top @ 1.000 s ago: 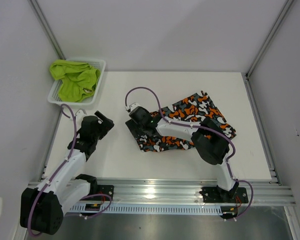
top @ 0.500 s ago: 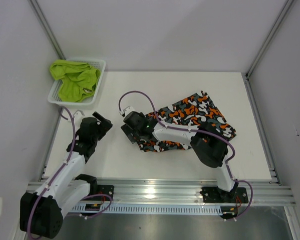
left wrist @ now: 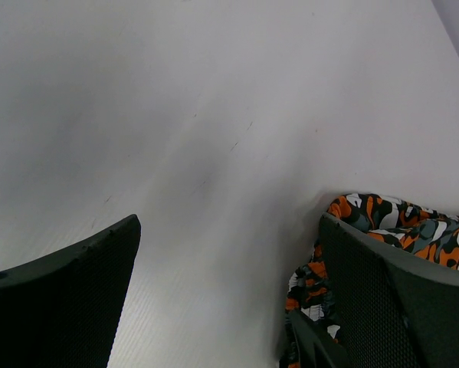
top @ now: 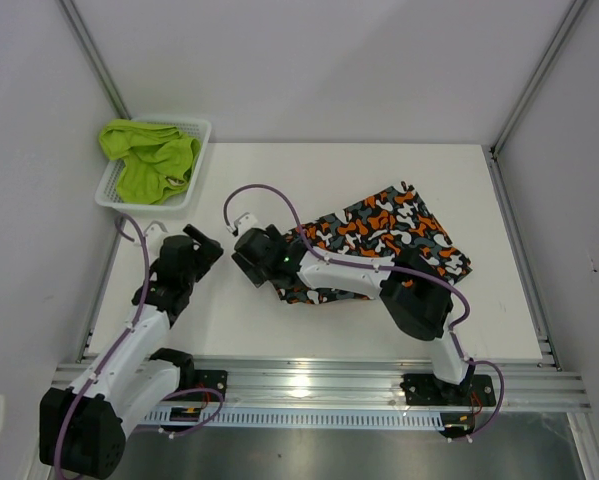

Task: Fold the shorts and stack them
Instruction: Fold the shorts

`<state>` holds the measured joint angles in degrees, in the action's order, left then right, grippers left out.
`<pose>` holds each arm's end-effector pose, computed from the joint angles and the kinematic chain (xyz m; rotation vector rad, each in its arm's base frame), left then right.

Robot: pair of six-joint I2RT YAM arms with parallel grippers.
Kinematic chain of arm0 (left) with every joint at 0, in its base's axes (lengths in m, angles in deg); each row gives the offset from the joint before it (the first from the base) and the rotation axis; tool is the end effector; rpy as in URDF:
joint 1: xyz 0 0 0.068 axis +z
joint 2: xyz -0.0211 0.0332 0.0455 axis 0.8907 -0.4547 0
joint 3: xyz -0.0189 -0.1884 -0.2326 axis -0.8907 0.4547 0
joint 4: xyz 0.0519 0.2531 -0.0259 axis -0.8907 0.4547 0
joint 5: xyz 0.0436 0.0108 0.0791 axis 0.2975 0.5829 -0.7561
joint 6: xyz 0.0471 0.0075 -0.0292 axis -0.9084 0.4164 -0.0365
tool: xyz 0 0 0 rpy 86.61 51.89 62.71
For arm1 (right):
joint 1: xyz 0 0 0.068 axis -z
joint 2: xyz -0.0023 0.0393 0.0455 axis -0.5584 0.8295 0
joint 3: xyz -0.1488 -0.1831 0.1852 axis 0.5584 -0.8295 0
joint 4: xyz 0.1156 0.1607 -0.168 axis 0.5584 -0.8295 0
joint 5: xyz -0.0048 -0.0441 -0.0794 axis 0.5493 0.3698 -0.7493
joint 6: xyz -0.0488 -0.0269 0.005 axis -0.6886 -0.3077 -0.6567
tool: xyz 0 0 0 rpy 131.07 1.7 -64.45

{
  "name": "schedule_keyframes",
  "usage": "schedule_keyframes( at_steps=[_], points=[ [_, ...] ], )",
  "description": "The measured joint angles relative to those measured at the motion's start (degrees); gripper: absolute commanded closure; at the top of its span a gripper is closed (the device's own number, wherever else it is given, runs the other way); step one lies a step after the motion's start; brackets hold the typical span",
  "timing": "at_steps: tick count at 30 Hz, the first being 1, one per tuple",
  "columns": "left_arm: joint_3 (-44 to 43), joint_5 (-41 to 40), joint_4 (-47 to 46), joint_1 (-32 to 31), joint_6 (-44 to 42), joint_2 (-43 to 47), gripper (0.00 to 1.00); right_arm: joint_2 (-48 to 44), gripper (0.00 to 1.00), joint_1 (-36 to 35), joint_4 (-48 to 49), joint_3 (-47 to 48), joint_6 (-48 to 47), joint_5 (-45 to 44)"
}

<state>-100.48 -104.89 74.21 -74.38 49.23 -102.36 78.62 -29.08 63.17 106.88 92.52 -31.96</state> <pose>0.1681 -0.0218 0.2378 -0.9153 1.9628 -0.2957 0.2296 0.4155 0.2313 -0.9084 2.1156 0.1068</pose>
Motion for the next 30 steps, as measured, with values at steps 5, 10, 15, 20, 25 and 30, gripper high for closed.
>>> schedule_keyframes(
  at_steps=[5,10,15,20,25,30],
  points=[
    [0.0,-0.6,0.5,0.0,0.5,0.8,0.01,0.2,0.24,0.2,-0.1,0.3,0.0,0.0],
    [0.0,-0.8,0.7,0.0,0.5,0.8,0.01,1.9,0.27,0.5,0.0,0.6,0.0,0.0],
    [0.0,-0.8,0.7,0.0,0.5,0.8,0.01,4.2,0.3,0.6,0.0,0.7,0.0,0.2],
    [0.0,-0.8,0.7,0.0,0.5,0.8,0.01,5.4,0.47,0.7,-0.1,0.8,0.2,-0.4],
    [0.0,-0.8,0.7,0.0,0.5,0.8,0.01,5.4,0.69,1.0,0.0,1.2,1.5,-3.6],
    [0.0,-0.8,0.7,0.0,0.5,0.8,0.01,4.6,0.73,1.3,1.5,-0.3,2.9,-6.7]
  ],
)
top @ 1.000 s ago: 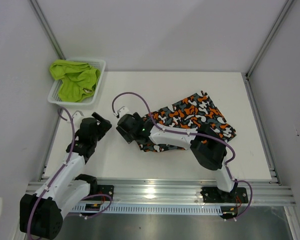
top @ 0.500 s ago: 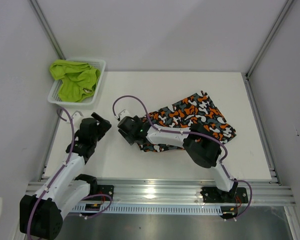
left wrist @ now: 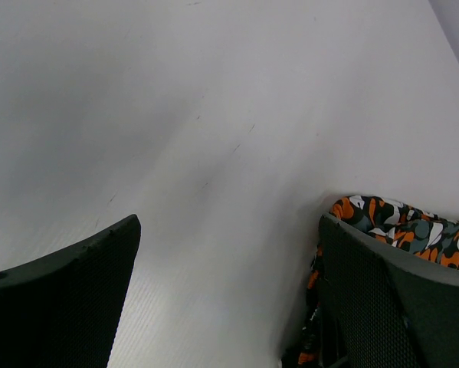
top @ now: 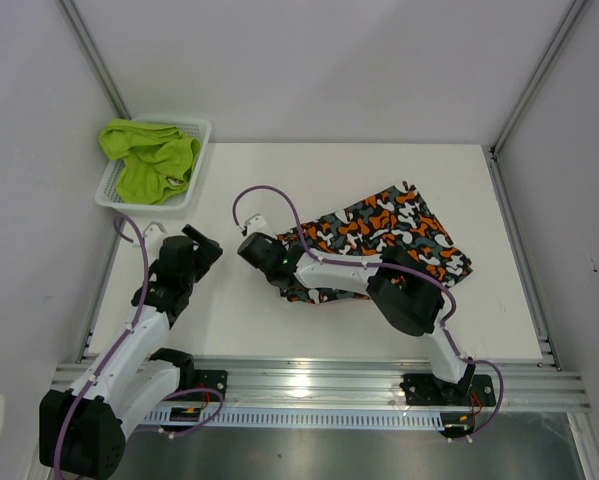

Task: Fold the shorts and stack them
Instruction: Fold the shorts

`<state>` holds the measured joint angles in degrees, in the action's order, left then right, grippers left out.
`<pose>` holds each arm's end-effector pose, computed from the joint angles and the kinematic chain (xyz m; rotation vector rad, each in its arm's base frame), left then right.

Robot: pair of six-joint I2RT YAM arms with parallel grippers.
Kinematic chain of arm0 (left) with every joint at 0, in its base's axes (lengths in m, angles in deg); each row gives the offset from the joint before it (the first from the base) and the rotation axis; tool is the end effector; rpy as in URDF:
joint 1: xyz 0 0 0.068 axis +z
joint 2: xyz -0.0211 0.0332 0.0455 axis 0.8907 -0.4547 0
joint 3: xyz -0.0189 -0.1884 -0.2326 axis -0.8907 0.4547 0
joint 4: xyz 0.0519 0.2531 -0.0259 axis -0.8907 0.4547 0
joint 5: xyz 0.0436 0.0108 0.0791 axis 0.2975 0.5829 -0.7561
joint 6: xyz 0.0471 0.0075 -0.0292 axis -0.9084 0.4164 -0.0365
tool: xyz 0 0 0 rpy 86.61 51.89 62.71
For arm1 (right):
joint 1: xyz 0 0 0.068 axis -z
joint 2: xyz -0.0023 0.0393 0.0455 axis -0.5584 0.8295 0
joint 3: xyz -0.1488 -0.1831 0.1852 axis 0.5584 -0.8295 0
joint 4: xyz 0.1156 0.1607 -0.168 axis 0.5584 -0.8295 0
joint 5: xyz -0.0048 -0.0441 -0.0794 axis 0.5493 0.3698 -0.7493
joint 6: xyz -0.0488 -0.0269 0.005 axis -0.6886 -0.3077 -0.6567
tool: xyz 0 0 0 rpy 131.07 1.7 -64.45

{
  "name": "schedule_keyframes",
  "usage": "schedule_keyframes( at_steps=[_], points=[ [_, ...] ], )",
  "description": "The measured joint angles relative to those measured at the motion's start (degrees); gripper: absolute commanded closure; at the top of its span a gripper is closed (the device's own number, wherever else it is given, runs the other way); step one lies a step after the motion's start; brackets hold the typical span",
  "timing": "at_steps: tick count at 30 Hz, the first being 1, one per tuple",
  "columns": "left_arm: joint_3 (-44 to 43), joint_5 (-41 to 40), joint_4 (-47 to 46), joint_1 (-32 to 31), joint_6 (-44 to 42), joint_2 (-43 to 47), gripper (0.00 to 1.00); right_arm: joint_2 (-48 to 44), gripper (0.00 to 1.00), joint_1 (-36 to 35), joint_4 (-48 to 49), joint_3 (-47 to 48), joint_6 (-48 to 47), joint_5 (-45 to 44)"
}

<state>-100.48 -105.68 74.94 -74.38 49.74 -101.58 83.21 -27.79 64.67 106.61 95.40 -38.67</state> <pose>0.1656 -0.0207 0.2387 -0.9294 1.9510 -0.2877 0.2462 0.4154 0.1966 -0.7947 2.1487 -0.0394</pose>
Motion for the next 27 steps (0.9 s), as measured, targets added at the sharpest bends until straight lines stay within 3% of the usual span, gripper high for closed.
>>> schedule_keyframes(
  at_steps=[16,27],
  points=[
    [0.0,1.1,-0.1,0.0,0.0,-2.2,0.01,-5.6,0.66,2.5,-0.6,-1.1,3.6,-5.6],
    [0.0,1.6,-1.1,0.0,-0.1,-3.2,0.01,-0.7,0.63,8.9,2.6,1.7,4.3,7.7]
  ],
)
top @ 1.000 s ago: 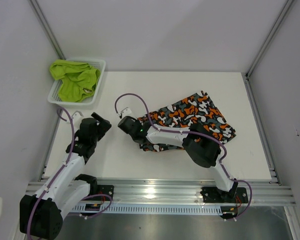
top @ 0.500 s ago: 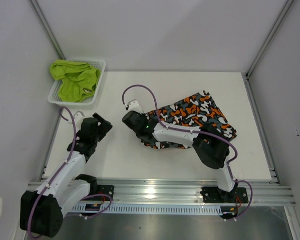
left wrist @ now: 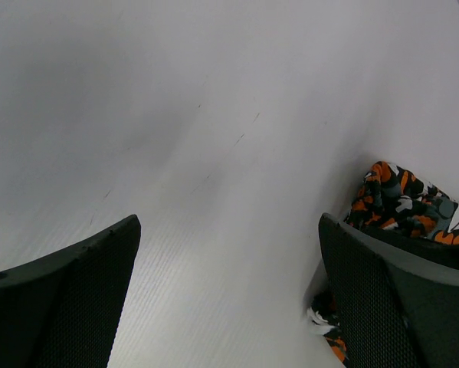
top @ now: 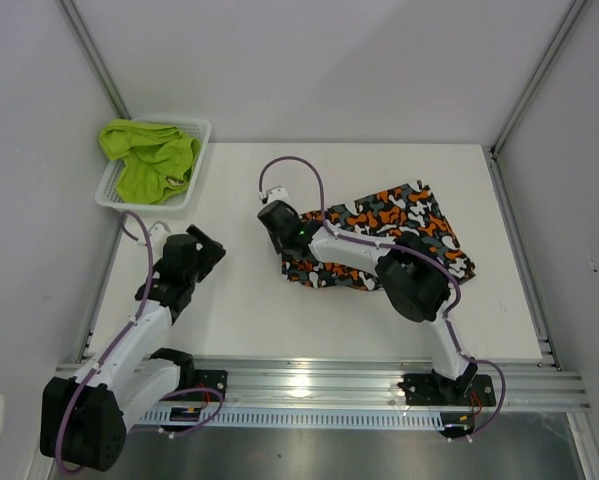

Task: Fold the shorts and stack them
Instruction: Fold the shorts

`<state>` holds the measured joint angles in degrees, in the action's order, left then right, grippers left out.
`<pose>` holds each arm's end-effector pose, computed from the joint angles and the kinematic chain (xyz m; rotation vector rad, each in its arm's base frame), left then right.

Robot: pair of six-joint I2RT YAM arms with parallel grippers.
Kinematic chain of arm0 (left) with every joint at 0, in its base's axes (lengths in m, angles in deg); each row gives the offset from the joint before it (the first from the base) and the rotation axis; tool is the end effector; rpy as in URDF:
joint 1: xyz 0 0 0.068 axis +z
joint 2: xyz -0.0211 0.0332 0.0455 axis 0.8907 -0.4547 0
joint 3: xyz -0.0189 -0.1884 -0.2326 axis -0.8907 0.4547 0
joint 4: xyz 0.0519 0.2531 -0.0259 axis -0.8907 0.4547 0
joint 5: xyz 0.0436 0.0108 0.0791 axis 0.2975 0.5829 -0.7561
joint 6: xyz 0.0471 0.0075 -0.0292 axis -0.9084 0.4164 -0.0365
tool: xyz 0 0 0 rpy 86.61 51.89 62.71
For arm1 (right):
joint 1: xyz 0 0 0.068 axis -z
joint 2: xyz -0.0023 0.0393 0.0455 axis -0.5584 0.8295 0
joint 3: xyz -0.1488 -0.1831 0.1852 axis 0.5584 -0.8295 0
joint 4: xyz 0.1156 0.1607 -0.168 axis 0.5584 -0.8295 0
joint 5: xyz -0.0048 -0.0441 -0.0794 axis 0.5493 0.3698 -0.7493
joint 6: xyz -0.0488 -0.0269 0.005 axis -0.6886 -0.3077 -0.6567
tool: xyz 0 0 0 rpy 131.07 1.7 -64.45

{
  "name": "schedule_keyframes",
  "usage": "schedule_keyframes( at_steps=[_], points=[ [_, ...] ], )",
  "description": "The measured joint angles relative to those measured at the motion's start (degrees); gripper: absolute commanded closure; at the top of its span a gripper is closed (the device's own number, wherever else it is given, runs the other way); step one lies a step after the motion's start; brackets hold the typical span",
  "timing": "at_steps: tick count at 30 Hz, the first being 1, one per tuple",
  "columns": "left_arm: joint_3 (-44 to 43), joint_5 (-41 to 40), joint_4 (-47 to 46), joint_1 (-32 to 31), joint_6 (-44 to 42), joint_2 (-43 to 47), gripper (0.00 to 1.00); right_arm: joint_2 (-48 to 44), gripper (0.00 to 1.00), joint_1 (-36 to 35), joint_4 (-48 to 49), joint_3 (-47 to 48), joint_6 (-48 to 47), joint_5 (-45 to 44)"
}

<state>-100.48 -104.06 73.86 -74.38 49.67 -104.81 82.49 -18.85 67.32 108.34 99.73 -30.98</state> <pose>0.1736 -0.0234 0.2317 -0.9244 2.0001 -0.2925 0.3095 0.3820 0.2134 -0.5722 2.2112 0.1182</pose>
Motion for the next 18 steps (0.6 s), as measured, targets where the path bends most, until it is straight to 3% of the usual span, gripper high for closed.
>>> schedule_keyframes(
  at_steps=[9,18],
  points=[
    [0.0,1.0,-0.9,0.0,0.0,-0.8,0.01,6.4,0.54,4.4,0.5,4.6,3.1,8.5],
    [0.0,1.2,-1.5,0.0,-0.4,-1.9,0.01,8.3,0.59,4.9,1.1,6.2,4.5,9.9]
  ],
)
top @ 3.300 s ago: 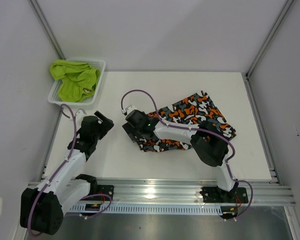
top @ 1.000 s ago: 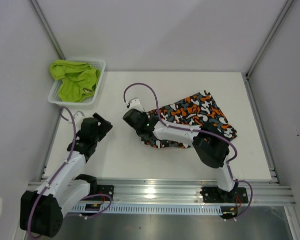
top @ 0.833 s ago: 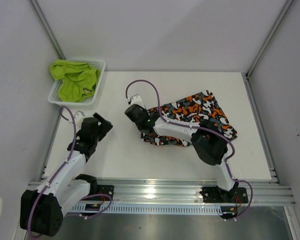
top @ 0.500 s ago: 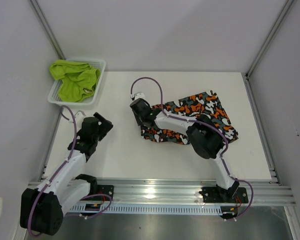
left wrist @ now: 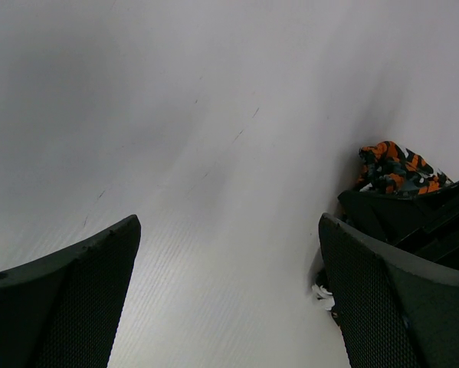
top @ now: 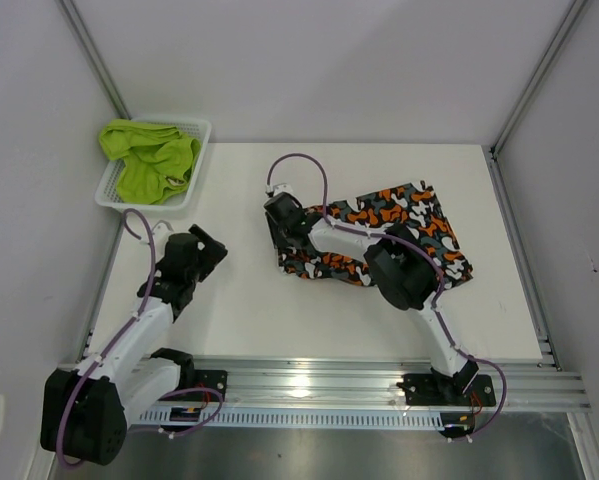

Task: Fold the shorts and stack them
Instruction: Fold the shorts

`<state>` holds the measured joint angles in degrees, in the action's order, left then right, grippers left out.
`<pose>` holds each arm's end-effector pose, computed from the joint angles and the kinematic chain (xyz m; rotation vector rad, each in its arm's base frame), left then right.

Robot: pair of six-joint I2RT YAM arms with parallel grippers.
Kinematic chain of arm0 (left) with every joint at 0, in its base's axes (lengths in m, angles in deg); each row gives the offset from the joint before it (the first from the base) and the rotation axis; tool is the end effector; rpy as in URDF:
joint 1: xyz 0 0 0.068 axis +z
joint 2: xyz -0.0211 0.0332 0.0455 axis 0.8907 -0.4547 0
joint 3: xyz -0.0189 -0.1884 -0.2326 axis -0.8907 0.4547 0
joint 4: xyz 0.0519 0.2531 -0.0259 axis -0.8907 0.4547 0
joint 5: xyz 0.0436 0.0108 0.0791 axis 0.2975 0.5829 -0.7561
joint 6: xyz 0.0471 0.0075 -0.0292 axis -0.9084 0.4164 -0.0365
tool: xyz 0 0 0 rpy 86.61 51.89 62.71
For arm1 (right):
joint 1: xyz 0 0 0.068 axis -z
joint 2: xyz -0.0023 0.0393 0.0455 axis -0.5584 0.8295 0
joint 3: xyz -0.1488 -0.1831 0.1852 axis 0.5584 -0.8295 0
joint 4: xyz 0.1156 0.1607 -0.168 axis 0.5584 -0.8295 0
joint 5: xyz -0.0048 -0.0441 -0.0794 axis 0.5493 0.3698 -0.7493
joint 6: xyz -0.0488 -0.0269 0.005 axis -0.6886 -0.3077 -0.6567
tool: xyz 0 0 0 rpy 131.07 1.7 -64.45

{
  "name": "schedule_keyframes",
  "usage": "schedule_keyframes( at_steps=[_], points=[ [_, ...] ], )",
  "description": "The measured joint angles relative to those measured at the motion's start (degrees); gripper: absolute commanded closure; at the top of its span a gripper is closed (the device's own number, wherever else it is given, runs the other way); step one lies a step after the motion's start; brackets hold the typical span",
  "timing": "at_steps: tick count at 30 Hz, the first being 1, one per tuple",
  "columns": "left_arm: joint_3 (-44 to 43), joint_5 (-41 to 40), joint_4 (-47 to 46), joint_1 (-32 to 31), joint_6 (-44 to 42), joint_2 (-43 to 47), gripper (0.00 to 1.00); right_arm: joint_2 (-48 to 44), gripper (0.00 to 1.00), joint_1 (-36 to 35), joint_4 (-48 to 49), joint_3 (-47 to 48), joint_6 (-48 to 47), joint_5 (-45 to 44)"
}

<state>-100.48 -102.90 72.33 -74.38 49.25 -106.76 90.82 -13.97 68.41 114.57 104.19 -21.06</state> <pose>0.1793 -0.0253 0.2285 -0.9108 2.0203 -0.3044 0.3574 0.3820 0.1768 -0.4921 2.3170 0.2817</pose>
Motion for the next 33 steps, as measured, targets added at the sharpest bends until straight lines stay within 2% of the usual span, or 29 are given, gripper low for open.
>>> schedule_keyframes(
  at_steps=[6,13,24,33],
  points=[
    [0.0,0.0,0.0,0.0,0.0,-0.5,0.01,-3.1,0.58,-4.3,3.8,-5.7,0.0,-0.5],
    [0.0,0.0,0.0,0.0,0.0,-0.5,0.01,-7.6,0.55,-9.7,1.1,-7.9,0.2,-1.5],
    [0.0,0.2,0.0,0.0,0.0,-0.4,0.01,-11.5,0.49,-7.7,-0.5,-6.2,-0.7,-8.8],
    [0.0,0.5,-0.3,0.0,0.0,-0.4,0.01,-3.1,0.45,-4.2,-1.4,-0.6,-0.2,-6.4]
  ],
)
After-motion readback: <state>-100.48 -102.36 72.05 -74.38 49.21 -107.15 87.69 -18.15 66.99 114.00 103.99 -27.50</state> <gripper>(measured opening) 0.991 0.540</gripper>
